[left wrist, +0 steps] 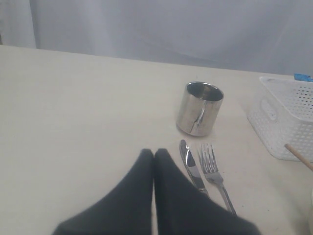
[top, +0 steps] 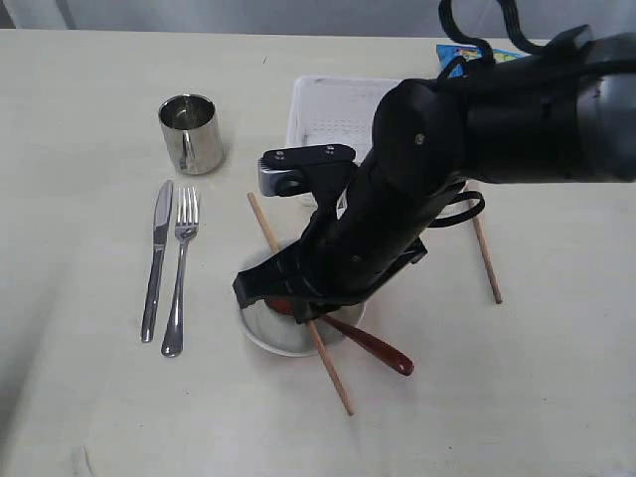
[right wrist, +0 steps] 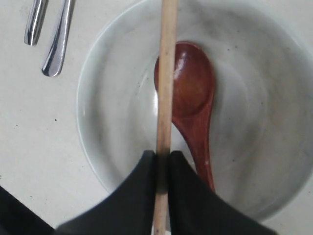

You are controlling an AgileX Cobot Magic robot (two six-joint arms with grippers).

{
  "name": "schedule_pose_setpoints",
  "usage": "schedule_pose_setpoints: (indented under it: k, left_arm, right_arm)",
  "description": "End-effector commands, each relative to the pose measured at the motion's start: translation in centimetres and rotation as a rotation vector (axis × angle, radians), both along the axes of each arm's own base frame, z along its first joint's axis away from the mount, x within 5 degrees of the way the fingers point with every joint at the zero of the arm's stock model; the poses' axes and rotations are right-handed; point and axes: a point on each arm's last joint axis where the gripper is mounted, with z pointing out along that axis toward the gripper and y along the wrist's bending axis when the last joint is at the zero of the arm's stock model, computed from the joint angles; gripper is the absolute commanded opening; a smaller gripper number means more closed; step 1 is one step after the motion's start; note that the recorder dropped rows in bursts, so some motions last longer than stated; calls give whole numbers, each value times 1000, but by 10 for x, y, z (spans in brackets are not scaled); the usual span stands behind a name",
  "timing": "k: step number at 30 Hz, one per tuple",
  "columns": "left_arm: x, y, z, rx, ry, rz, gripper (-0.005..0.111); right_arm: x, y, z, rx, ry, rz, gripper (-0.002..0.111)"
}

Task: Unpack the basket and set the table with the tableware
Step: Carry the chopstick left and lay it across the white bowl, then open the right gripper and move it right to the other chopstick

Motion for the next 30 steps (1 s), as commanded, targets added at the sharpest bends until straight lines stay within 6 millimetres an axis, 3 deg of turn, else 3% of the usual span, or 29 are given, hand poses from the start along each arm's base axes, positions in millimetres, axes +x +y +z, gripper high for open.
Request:
schedule_pose_setpoints:
  k: [1, 5, 13, 17, 23, 26, 30]
  left_arm:
    - [0, 0, 0, -5, -11, 1, 0]
    - [0, 0, 0, -5, -11, 1, 0]
    - [0, 0, 0, -5, -11, 1, 0]
    - [0, 0, 0, -5, -11, 1, 0]
    - [0, 0, 0, -5, -11, 1, 0]
    - [0, 0, 0, -5, -11, 1, 0]
    - [0, 0, 0, -5, -11, 1, 0]
  right_arm:
    - [-1, 0, 0, -10, 0, 8, 13]
    - [-1, 0, 0, -9, -1, 8, 32]
    - [1, 0, 5, 13, -27, -2, 33]
    - [1, 0, 30, 51, -76, 20, 33]
    - [1, -13, 95, 93, -253, 28, 33]
    - [4, -30, 118, 4, -369, -17, 33]
    - [15, -61, 129, -213, -493, -130, 33]
